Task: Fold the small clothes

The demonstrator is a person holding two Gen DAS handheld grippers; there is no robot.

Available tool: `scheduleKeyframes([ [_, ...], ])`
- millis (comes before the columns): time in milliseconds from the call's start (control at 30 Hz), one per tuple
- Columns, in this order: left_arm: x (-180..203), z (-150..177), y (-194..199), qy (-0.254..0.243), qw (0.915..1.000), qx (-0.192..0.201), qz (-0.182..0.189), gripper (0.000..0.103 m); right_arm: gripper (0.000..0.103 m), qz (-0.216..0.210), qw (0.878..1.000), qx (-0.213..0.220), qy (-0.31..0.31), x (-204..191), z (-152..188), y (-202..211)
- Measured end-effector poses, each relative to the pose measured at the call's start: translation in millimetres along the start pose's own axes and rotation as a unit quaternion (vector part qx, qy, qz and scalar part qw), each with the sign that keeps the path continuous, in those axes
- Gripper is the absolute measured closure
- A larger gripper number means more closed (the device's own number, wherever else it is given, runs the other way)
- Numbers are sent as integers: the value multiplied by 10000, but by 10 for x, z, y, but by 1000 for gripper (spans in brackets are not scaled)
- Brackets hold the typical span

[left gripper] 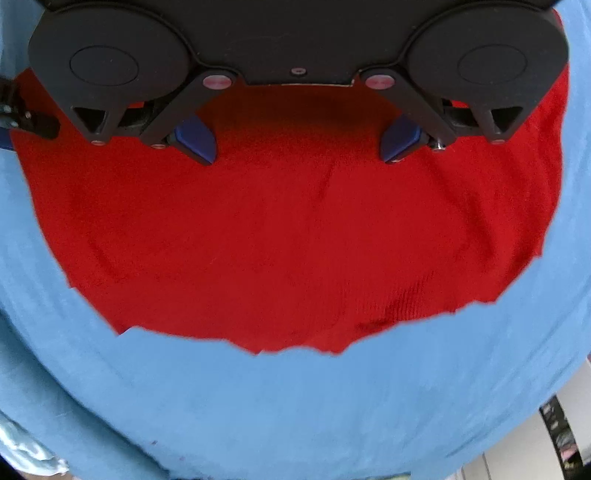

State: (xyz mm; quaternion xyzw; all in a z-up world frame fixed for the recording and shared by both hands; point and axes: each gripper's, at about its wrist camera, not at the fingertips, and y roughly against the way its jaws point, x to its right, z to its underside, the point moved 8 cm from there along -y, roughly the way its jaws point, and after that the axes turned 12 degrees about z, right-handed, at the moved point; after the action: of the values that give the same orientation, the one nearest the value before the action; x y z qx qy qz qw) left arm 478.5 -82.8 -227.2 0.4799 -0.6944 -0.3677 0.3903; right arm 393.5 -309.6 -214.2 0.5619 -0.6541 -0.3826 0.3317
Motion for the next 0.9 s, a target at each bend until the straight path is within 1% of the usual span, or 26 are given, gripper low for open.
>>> scheduleKeyframes([
  [33, -20, 8, -40, 55, 10000, -68, -4, 2, 39, 3, 9999, 53, 134, -43, 11, 5],
  [67, -41, 18, -74, 111, 9998, -138, -5, 0, 41, 13, 9997, 81, 246, -77, 21, 10],
  [100, -62, 34, -102, 170, 9996, -215, 3, 0, 46, 13, 9995, 101, 283, -94, 25, 17],
  [200, -135, 38, -187, 312, 9987, -387, 98, 0, 66, -151, 9997, 42, 213, -92, 29, 37],
  [300, -151, 7, -228, 349, 9980, -517, 121, 0, 77, -254, 9996, -77, 21, -51, 5, 76],
  [400, -131, -42, -240, 303, 9971, -671, 166, 0, 80, -472, 9971, -269, -534, 30, -79, 161],
  [467, -167, -109, -188, 402, 9956, -778, 327, 0, 80, -670, 9934, -284, -883, 29, -190, 301],
  [500, -205, -157, -112, 446, 9957, -678, 437, 0, 80, -788, 9916, -235, -1001, -3, -271, 400],
  [533, -293, -282, -49, 456, 9963, -538, 496, 0, 80, -908, 9902, -162, -1052, -52, -357, 517],
  [567, -369, -326, 61, 445, 9970, -403, 489, 0, 80, -1017, 9895, -53, -1028, -137, -460, 649],
  [633, -601, -389, 326, 392, 9983, -196, 387, 0, 81, -1289, 9876, 182, -879, -394, -672, 909],
  [700, -838, -364, 566, 317, 9989, -75, 332, 0, 81, -1616, 9843, 396, -588, -779, -873, 1136],
  [767, -1135, -249, 801, 223, 9995, -46, 228, 0, 81, -1964, 9790, 525, -130, -1285, -1010, 1314],
  [833, -1417, -91, 964, 170, 9998, -51, 102, 0, 81, -2402, 9687, 507, 353, -1836, -1041, 1397],
  [900, -1688, 131, 1039, 170, 9998, -115, 4, 0, 81, -2795, 9545, 411, 952, -2422, -947, 1374],
])
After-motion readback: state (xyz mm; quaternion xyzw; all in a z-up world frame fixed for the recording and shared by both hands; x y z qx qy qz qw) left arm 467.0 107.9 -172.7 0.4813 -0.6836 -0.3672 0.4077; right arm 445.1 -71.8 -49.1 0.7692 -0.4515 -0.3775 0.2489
